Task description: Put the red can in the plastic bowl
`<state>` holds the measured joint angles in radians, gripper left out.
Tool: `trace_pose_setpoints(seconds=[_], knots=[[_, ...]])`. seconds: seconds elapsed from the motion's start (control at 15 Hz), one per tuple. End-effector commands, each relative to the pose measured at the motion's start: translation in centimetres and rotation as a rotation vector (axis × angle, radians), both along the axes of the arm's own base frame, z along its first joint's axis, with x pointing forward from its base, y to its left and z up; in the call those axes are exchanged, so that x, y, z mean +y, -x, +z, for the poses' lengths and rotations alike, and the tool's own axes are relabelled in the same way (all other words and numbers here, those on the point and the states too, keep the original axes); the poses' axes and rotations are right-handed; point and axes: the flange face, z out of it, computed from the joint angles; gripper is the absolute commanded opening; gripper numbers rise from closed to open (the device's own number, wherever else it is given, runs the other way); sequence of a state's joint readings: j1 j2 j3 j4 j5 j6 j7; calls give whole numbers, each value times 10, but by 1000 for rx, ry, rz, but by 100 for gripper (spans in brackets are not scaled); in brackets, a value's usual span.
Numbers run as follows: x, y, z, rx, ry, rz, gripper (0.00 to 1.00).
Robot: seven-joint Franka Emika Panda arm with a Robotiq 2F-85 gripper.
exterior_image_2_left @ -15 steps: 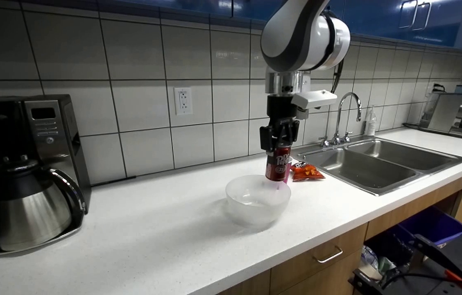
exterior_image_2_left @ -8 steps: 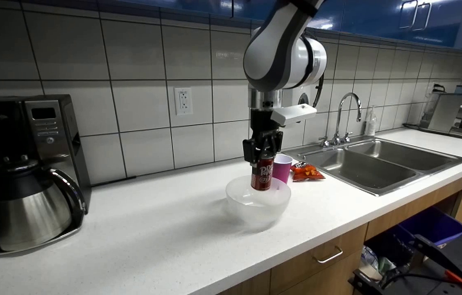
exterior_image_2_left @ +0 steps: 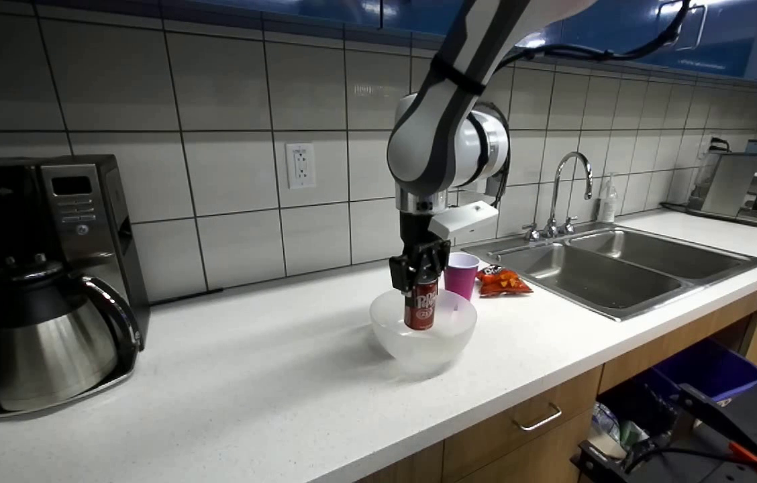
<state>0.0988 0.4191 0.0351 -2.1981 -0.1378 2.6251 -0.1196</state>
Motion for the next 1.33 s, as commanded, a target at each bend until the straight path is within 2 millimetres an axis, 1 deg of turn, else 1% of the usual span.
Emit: trace_pose_setpoints(seconds=[0.0,0.33,0.47,0.67,0.73,0.8,0.87,0.93,1.07,1.27], knots=[[-1,-25,-23,-21,23,-16,38],[-5,-33,-61,22,24,-20,38],[-5,-38,-63,21,20,-23,38],[-7,-37,-64,30,16,-28,38],[-7,-37,-63,34,15,-32,88],[-7,-37,-62,32,17,-32,89],[-8,-36,-62,33,16,-33,96],[-8,-34,-62,42,13,-33,100],[-5,-24,-48,81,-15,-23,100],[2,-12,-17,86,-40,-20,100]])
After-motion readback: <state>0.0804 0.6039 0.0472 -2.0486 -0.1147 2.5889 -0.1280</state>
